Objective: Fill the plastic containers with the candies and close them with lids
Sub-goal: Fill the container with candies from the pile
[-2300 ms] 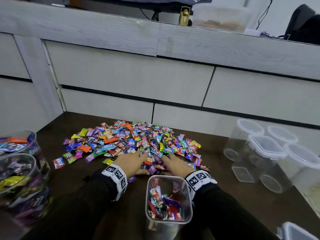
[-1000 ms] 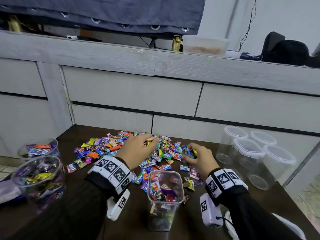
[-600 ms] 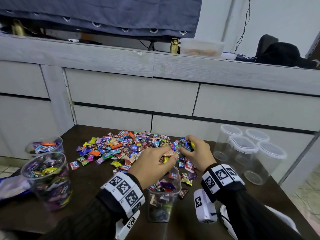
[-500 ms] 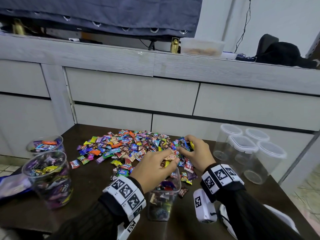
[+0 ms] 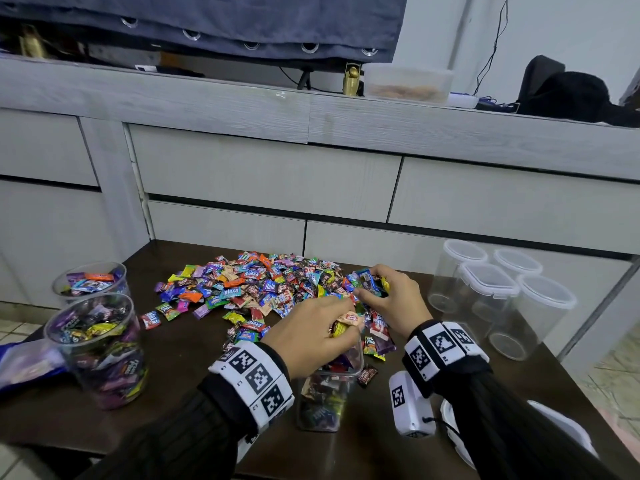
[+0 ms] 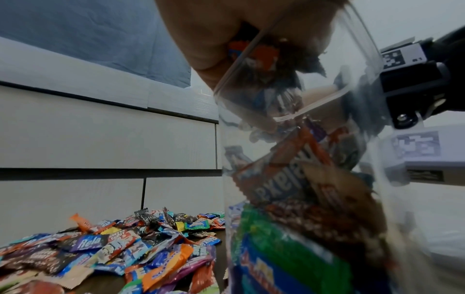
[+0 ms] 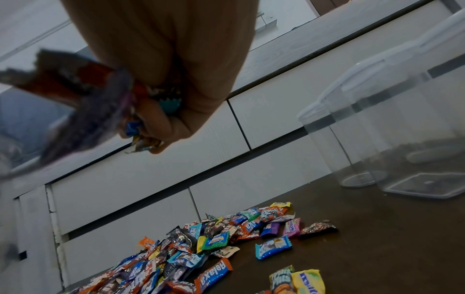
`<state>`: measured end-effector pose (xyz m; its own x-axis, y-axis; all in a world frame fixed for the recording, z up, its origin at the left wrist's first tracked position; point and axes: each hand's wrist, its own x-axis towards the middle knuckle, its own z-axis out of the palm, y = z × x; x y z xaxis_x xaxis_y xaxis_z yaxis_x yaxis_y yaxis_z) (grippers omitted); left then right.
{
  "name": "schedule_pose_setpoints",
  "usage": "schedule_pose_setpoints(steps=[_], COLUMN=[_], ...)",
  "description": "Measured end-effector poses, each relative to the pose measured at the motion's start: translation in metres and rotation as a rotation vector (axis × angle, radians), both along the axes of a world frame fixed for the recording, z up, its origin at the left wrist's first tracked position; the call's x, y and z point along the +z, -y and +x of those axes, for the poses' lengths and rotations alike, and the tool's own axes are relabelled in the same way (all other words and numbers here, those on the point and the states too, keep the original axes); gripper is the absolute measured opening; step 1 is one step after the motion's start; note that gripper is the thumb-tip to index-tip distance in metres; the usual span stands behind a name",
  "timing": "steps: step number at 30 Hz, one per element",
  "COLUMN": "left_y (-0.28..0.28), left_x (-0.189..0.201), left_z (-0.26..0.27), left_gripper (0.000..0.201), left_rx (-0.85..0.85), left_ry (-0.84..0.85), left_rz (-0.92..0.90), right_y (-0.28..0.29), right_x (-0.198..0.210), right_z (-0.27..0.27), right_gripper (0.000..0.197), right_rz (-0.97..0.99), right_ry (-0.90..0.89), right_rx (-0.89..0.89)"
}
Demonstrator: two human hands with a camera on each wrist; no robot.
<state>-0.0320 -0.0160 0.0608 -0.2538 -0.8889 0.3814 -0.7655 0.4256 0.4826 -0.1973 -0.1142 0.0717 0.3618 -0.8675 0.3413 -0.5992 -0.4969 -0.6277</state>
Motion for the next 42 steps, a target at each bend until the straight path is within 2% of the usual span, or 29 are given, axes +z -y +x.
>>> schedule_pose_setpoints(steps=[4,10,18,25,29,32,35,42], left_y=[-0.001,0.0,-0.002,-0.005,-0.004,-0.003,-0.005,-0.005], left_x=[0.0,-0.001,0.005,0.011,0.005,0.0,-0.002,-0.006], left_z=[-0.001,-0.001,-0.003,-0.002,-0.001,0.0,0.003,0.01], left_gripper=[0.02,0.033,0.019,0.013,0.016,0.014,0.025,0.021], left_rx=[0.005,0.02,-0.023,-0.095,-0.096,-0.096,-0.132,-0.195], left_ry=[-0.009,0.043,0.1,0.032,-0.101,-0.305,-0.476,-0.517], left_rz=[-0.043,-0.049,-0.081,-0.014,0.005,0.046,0.1,0.023], right_y=[0.0,0.003,0.003,0.003,0.004,0.005,0.006,0.009], right_x=[0.0,0.001,0.004,0.006,0.005,0.004,0.004,0.02], right_z=[-0.001,-0.002,-0.002,-0.004,-0.006,-0.006,-0.007,-0.001], right_gripper=[0.02,0.028,0.029,0.028,0.028,0.028,0.024,0.02], right_rz=[-0.01,-0.009,-0.02,-0.037,-0.036,-0.032,-0.031,-0.082], right_ry=[-0.017,-0.049,-0.048,-0.035,-0.016,-0.016,0.0,0.053], right_rx=[-0.004,-0.023,-0.019,-0.004,-0.003,-0.009,-0.01,0.012])
